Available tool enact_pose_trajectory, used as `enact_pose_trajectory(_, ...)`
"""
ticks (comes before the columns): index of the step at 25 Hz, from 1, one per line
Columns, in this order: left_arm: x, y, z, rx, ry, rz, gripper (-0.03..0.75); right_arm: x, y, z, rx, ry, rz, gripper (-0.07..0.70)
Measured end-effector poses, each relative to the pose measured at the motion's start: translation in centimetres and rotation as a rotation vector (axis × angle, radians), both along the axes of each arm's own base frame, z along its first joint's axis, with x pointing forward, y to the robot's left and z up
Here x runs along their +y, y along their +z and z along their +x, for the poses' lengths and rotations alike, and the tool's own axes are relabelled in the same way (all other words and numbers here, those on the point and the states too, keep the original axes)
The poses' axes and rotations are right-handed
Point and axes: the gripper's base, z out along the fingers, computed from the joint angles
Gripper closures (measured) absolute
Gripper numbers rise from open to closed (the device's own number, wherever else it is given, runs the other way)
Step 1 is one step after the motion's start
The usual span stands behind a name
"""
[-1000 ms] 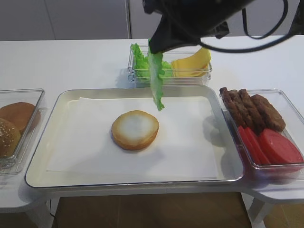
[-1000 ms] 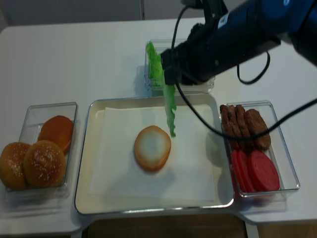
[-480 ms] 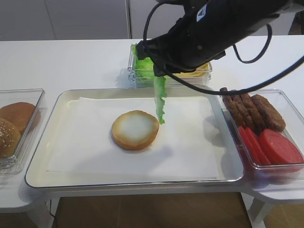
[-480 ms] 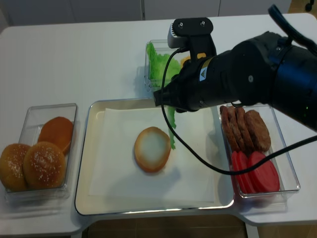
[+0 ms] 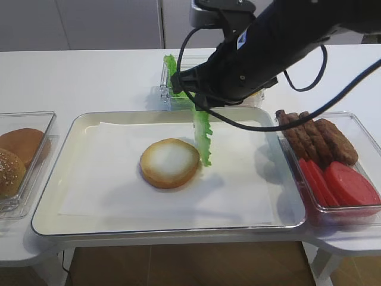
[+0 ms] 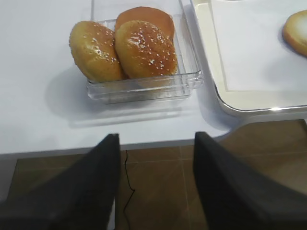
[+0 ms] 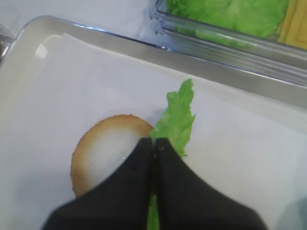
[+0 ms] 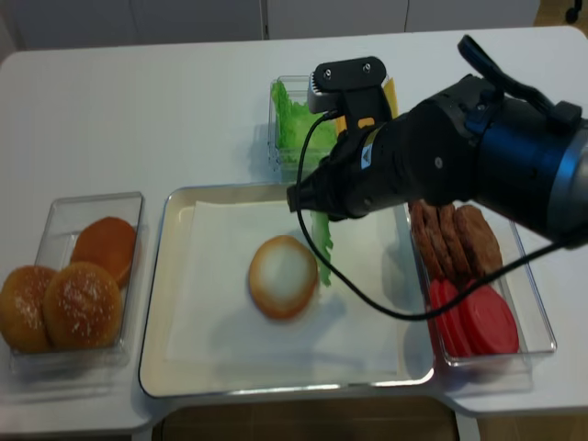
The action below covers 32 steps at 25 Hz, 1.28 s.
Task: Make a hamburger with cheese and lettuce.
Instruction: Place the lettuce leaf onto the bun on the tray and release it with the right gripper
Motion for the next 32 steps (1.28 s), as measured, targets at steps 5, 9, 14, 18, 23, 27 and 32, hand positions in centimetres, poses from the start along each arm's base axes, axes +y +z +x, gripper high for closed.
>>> enact_pose_trajectory(5, 0.0, 0.0, 0.0, 0.000, 0.000, 0.000, 0.347, 0.5, -0.7, 0.1, 0.057, -0.028, 0.052, 0.627)
enact_pose_trajectory(9, 0.0, 0.0, 0.0, 0.000, 0.000, 0.000, 0.347, 0.9, -1.2, 0.2, 0.113, -0.059, 0.109, 0.627)
enact_pose_trajectory(14, 0.0, 0.0, 0.0, 0.000, 0.000, 0.000, 0.347, 1.6, -2.0, 0.3, 0.189, -0.103, 0.184, 0.627)
enact_pose_trajectory(18, 0.0, 0.0, 0.0, 0.000, 0.000, 0.000, 0.347, 2.1, -2.4, 0.3, 0.234, -0.109, 0.236, 0.627)
enact_pose_trajectory(23, 0.0, 0.0, 0.0, 0.000, 0.000, 0.000, 0.347, 2.6, -2.4, 0.2, 0.269, -0.105, 0.305, 0.627)
enact_pose_trajectory(27, 0.0, 0.0, 0.0, 0.000, 0.000, 0.000, 0.347, 2.8, -2.5, 0.3, 0.272, -0.101, 0.313, 0.627)
enact_pose_trajectory(32, 0.0, 0.0, 0.0, 0.000, 0.000, 0.000, 0.347, 3.1, -3.5, 0.5, 0.304, -0.095, 0.313, 0.627)
